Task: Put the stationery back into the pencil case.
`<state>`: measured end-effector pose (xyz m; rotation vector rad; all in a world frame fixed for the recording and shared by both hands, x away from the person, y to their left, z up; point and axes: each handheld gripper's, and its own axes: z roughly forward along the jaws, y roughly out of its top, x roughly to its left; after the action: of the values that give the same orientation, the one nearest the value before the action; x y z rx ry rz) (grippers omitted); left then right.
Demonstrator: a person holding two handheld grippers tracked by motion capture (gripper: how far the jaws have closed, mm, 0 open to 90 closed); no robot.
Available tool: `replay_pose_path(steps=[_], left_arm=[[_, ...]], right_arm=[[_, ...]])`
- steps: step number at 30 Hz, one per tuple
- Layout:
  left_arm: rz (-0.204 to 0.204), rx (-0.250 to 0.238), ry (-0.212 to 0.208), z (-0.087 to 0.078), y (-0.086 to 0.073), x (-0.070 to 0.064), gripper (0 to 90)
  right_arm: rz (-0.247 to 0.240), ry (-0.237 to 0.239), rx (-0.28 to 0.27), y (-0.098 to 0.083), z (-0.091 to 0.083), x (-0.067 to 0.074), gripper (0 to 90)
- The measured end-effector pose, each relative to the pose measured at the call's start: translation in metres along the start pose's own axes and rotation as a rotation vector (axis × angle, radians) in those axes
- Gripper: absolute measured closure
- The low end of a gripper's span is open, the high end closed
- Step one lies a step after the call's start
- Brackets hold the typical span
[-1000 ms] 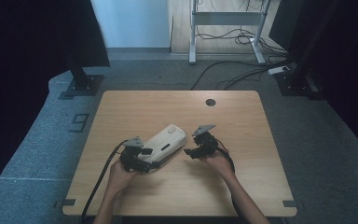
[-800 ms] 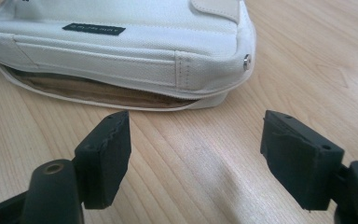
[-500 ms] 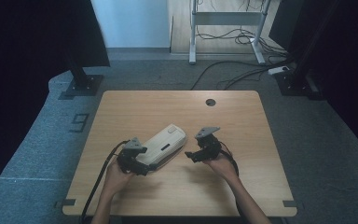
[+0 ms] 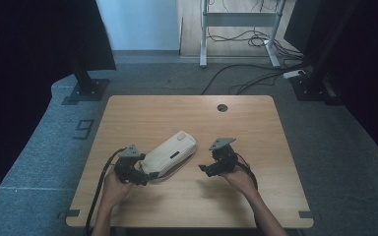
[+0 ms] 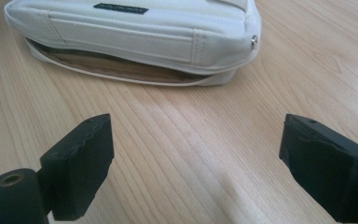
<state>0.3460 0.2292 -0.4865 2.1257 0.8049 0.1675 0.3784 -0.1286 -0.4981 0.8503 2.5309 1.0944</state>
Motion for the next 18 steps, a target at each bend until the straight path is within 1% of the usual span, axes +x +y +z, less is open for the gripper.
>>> replay_pose_path(steps=[6, 11, 15, 18], left_arm=[[-0.02, -0.027, 0.035, -0.013, -0.008, 0.01, 0.4], [-0.025, -0.028, 0.058, -0.017, -0.014, 0.014, 0.5], [-0.032, -0.031, 0.058, -0.022, -0.018, 0.018, 2.1], [-0.039, -0.046, 0.055, -0.025, -0.021, 0.02, 2.5]], right_arm=[[0.014, -0.014, -0.001, -0.008, -0.007, -0.003, 7.1], [0.023, -0.031, -0.008, -0.015, -0.016, -0.006, 6.3], [0.027, -0.049, -0.016, -0.02, -0.025, -0.008, 6.0], [0.035, -0.061, -0.026, -0.024, -0.032, -0.01, 5.9]])
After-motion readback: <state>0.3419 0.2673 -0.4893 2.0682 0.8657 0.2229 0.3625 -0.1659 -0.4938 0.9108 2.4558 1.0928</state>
